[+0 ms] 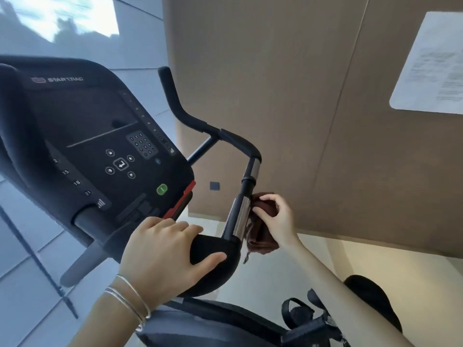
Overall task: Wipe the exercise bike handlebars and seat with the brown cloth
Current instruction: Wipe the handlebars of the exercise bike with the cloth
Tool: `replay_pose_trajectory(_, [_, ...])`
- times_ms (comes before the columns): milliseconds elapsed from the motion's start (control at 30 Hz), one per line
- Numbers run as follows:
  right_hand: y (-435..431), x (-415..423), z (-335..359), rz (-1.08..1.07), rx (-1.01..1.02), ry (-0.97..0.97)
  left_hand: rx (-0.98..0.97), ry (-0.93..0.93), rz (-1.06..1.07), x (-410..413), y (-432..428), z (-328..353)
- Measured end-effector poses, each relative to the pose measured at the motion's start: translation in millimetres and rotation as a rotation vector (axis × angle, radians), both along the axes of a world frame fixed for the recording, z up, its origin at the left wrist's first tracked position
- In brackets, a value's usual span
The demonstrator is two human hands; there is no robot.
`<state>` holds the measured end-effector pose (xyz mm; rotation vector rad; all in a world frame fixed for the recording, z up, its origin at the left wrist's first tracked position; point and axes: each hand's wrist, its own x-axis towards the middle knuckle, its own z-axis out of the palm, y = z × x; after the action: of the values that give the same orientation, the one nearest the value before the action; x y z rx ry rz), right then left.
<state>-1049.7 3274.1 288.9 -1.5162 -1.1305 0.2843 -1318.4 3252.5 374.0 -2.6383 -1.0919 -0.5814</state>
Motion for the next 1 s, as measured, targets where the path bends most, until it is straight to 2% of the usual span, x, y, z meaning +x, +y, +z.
replay_pose_trajectory(200, [2,37,28,-0.133,0.180,-0.052,-0.010,0.058,0.148,22,-17,-1])
replay_pose_trajectory(300, [10,41,50,-0.001,0.216,-0.258,-0.055,0.084,0.174,29,-16,-1])
replay_pose_trajectory(367, [26,35,61,0.119,0.171,-0.403,-0.076,0.088,0.185,30,-15,-2])
replay_pose_trajectory(467, [58,24,70,0.314,-0.084,-0.525,-0.119,0.090,0.173,28,-14,-1])
replay_pose_trajectory(567, [87,25,80,0.397,-0.212,-0.625,-0.140,0.067,0.130,26,-12,-2])
replay_pose_trajectory(733, [113,37,90,0.220,-0.269,-0.700,-0.108,-0.013,0.037,10,-3,3])
replay_pose_trajectory(867, [98,41,70,0.302,-0.230,-0.806,-0.141,0.032,0.040,5,2,1])
replay_pose_trajectory(1000, [104,53,73,0.346,-0.186,-0.655,-0.137,0.021,0.033,6,2,2])
